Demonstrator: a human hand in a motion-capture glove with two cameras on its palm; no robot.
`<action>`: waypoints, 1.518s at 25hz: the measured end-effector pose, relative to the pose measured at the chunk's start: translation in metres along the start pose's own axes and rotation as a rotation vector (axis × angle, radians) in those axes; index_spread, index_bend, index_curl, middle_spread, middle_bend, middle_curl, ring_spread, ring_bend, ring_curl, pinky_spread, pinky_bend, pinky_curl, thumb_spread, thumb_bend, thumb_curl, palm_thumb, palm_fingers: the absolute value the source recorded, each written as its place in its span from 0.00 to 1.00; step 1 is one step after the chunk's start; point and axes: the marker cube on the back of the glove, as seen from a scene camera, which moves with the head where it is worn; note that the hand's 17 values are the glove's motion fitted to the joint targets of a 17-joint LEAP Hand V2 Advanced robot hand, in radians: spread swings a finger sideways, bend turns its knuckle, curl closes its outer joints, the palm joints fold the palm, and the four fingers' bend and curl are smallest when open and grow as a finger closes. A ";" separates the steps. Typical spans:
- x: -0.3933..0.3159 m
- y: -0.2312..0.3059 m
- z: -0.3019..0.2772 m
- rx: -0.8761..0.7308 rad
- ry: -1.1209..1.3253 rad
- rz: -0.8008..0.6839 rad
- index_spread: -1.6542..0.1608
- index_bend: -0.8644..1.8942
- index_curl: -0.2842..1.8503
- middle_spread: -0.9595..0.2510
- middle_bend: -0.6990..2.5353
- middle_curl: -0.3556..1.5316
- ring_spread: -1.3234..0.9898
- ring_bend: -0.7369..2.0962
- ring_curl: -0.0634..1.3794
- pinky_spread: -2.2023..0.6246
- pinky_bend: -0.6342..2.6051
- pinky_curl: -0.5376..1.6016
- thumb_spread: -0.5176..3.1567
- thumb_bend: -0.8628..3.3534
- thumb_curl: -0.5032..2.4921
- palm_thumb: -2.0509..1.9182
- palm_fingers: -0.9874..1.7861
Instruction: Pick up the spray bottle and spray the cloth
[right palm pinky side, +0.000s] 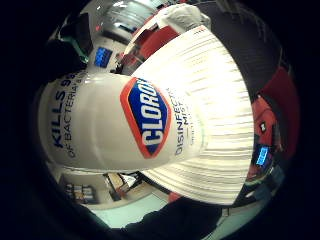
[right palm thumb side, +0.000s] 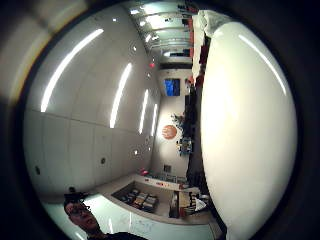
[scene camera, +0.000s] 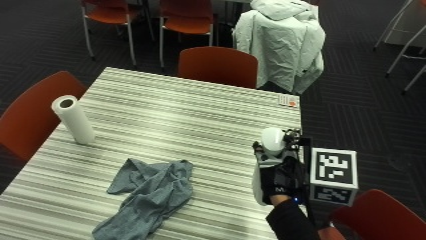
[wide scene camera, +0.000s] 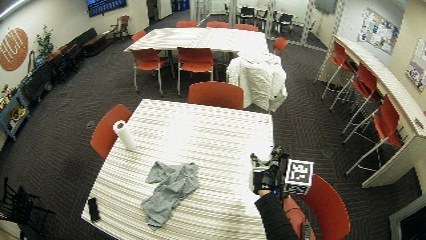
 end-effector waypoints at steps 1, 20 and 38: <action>-0.008 0.006 0.012 -0.034 -0.014 0.003 0.80 0.40 0.38 0.77 0.32 0.46 0.58 0.38 0.33 0.82 0.25 0.40 0.34 0.20 0.39 0.82 0.67; -0.027 0.018 0.120 -0.355 0.040 -0.058 0.80 0.38 0.39 0.76 0.32 0.48 0.57 0.38 0.36 0.82 0.25 0.41 0.32 0.20 0.39 0.82 0.69; 0.104 0.021 0.113 -0.715 0.605 0.720 0.81 0.37 0.39 0.78 0.32 0.49 0.57 0.39 0.38 0.81 0.26 0.44 0.30 0.20 0.40 0.81 0.73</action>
